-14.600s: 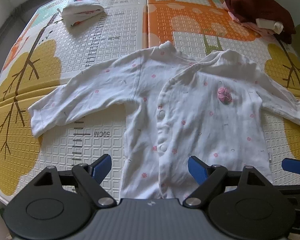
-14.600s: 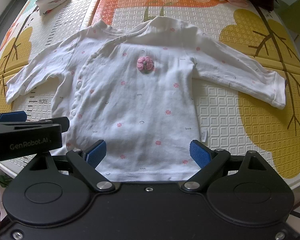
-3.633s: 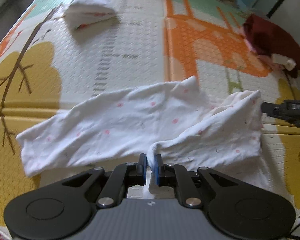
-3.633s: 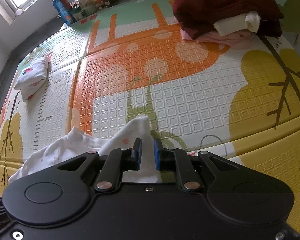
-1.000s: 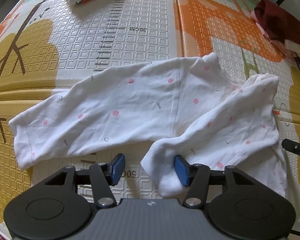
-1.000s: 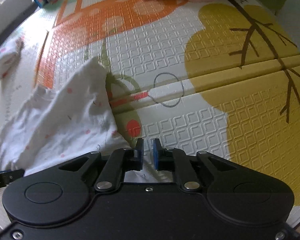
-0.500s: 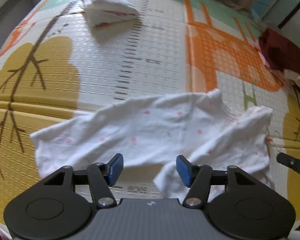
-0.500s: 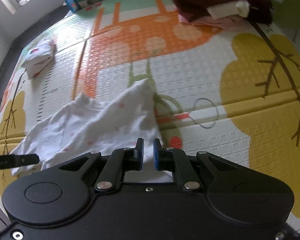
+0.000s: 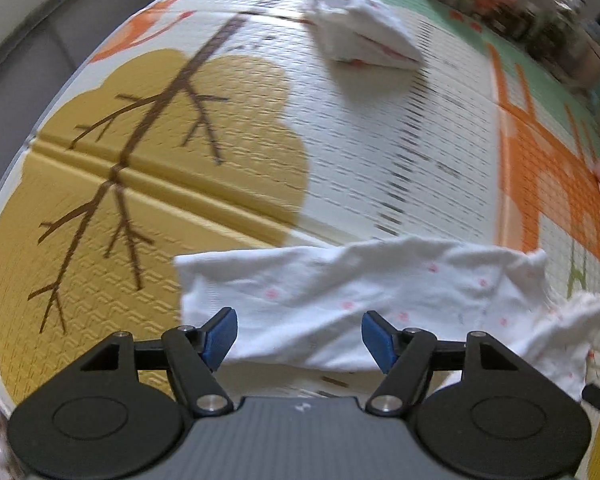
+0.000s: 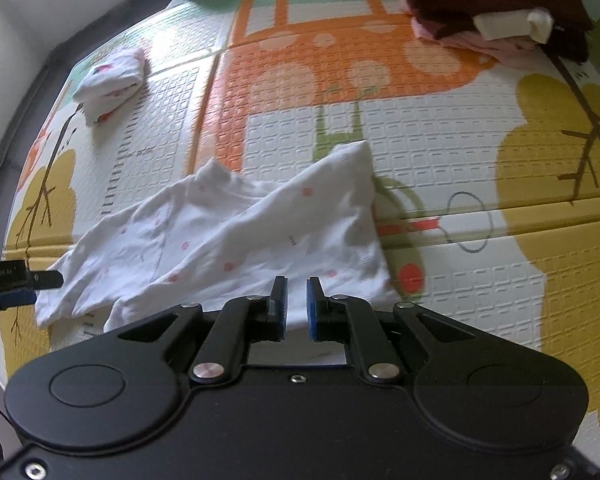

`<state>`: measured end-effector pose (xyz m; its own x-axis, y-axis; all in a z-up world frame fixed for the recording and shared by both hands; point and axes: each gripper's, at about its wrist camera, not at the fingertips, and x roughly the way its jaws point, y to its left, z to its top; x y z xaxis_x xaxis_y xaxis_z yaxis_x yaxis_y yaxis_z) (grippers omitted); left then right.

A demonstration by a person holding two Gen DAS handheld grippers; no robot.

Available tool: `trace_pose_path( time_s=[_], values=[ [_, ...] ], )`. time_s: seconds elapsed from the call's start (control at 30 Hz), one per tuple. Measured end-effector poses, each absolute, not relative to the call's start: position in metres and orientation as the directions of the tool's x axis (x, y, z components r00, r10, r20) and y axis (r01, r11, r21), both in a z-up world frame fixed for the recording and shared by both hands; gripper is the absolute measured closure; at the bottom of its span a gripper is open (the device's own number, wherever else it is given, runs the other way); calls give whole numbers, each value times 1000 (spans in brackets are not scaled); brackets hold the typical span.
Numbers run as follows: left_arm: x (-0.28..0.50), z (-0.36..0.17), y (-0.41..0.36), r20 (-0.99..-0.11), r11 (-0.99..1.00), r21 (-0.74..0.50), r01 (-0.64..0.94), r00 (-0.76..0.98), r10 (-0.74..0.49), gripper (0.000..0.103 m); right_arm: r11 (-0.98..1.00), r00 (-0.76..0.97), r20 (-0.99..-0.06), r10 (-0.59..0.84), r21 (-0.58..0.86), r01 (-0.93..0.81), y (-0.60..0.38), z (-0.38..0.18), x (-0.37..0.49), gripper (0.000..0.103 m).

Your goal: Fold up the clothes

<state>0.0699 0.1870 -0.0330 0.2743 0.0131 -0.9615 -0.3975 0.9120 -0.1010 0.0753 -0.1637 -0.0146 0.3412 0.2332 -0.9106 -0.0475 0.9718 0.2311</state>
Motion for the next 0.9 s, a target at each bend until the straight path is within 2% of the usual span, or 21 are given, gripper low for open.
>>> trace_pose_path(
  time_s=[0.27,0.9],
  values=[
    [64,-39,215,-965,884,-97,-458,260,29,27,963,308,-913,266,240,-119,-131,-19,73,93],
    [57,-67,245,-958,818,-226,-529,275,-86,29,956,246,-931,269,226,-189,-92,-31,62,93]
  ],
)
